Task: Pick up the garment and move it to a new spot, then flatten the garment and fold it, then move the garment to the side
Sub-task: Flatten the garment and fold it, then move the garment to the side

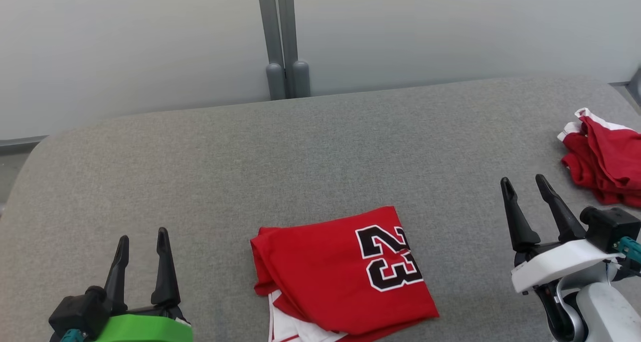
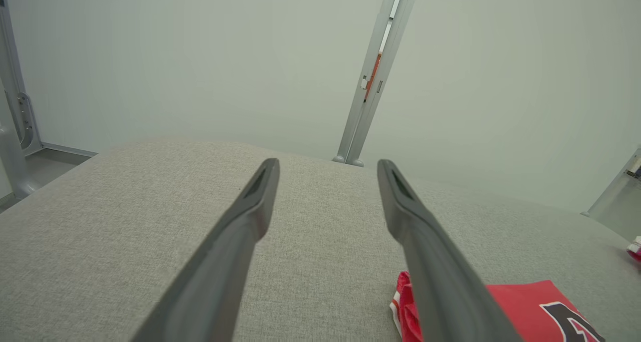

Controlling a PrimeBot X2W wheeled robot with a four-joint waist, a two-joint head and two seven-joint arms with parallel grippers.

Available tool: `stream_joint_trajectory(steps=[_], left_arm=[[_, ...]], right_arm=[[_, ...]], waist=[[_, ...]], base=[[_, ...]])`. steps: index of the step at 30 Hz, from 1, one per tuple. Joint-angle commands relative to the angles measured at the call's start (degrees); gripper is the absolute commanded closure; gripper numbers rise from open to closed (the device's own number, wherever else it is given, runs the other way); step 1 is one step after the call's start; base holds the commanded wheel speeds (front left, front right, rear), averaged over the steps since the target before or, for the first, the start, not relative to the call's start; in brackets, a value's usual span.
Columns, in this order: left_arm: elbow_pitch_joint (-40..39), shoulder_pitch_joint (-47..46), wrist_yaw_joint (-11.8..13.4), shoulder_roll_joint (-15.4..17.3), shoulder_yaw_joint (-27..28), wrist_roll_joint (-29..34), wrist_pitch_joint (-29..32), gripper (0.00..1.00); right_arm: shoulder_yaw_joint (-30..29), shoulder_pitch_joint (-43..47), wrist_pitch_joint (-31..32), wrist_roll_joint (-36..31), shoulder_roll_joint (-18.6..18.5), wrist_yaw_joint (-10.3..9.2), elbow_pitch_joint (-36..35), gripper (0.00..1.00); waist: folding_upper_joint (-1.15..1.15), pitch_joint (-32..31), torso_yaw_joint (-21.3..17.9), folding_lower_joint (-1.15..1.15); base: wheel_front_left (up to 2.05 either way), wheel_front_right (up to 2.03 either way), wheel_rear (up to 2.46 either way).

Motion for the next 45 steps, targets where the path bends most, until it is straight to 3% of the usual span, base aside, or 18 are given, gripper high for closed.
stream_joint_trajectory(steps=[1,11,18,24,30,40,41,43,45], left_arm=[[-0.2,0.8,-0.4,-0.1,0.5,1.1,-0.1,0.0],[0.3,0.1,-1.1,-1.0,0.9,2.3,-0.1,0.0],[1.0,-0.6,-1.6,-1.4,0.7,2.8,-0.1,0.0],[1.9,-1.5,-2.0,-1.5,-0.3,3.1,-0.1,0.0],[2.9,-2.0,-2.2,-1.5,-0.8,3.6,-0.1,0.0],[3.6,-2.3,-2.6,-1.6,-0.8,3.6,-0.1,0.0],[3.6,-2.4,-2.7,-1.6,-0.8,3.6,-0.1,0.0],[3.7,-2.5,-2.7,-1.7,-0.9,3.5,-0.1,0.0],[3.7,-2.5,-2.8,-1.7,-0.8,3.6,-0.1,0.0]], right_arm=[[-0.4,0.8,-0.2,-0.6,0.2,0.02,0.0,0.0],[0.5,0.3,-0.2,-1.3,0.6,0.02,1.1,0.0],[5.7,-3.1,7.7,4.4,2.8,0.02,3.9,0.0],[10.2,-6.7,16.5,7.4,4.3,0.02,11.6,0.0],[10.0,-8.3,21.5,9.9,5.6,0.02,20.0,0.0],[9.4,-9.9,19.7,13.5,5.8,0.02,27.4,0.0],[9.5,-10.0,19.5,13.8,5.9,0.02,27.7,0.28],[10.1,-10.2,18.6,14.8,5.9,0.02,28.3,1.0],[10.7,-10.7,17.5,15.6,5.7,0.02,28.3,1.0]], waist=[[-0.01,0.1,-0.5,0.0],[-0.01,0.3,-0.3,0.0],[-0.01,0.7,1.2,0.0],[-0.01,0.8,5.7,0.0],[-0.01,1.2,10.5,0.0],[-0.01,1.8,13.2,0.0],[-0.01,1.9,13.3,0.0],[-0.01,2.0,13.3,0.0],[-0.01,2.1,13.0,0.0]], base=[[0.0,0.0,0.0],[0.0,0.0,0.0],[0.0,0.0,0.0],[0.0,0.0,0.0],[0.0,0.0,0.0],[0.0,0.0,0.0],[0.0,0.0,0.0],[0.0,0.0,0.0],[0.0,0.0,0.0]])
